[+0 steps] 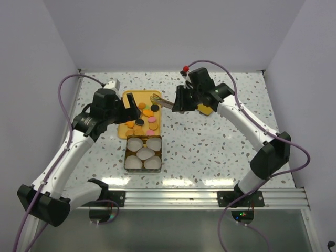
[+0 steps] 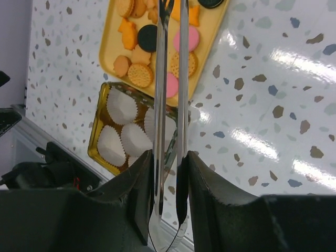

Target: Pack the cookies

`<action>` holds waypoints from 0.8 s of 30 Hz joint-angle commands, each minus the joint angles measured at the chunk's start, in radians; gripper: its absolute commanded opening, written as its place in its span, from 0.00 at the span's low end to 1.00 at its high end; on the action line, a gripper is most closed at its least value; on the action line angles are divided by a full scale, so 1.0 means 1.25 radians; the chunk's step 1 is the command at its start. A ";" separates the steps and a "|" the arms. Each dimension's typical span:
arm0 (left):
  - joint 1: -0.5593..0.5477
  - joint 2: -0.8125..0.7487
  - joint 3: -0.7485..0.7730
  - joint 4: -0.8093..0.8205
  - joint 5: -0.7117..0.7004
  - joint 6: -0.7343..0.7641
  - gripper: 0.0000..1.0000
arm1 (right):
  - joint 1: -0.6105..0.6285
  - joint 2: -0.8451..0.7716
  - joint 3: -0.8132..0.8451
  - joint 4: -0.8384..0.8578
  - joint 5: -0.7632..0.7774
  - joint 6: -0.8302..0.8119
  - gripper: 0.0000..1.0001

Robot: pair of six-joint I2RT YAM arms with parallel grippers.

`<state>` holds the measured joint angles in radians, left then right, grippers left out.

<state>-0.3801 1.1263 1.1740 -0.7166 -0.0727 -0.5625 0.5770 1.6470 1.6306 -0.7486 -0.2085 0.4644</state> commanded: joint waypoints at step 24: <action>-0.001 0.072 0.101 0.100 0.254 -0.405 1.00 | 0.194 -0.165 -0.028 -0.008 0.342 0.096 0.15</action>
<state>-0.3801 1.2121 1.2095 -0.5438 0.2405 -1.0210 0.7967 1.4700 1.5608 -0.7235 0.0559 0.5838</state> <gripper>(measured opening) 0.997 0.297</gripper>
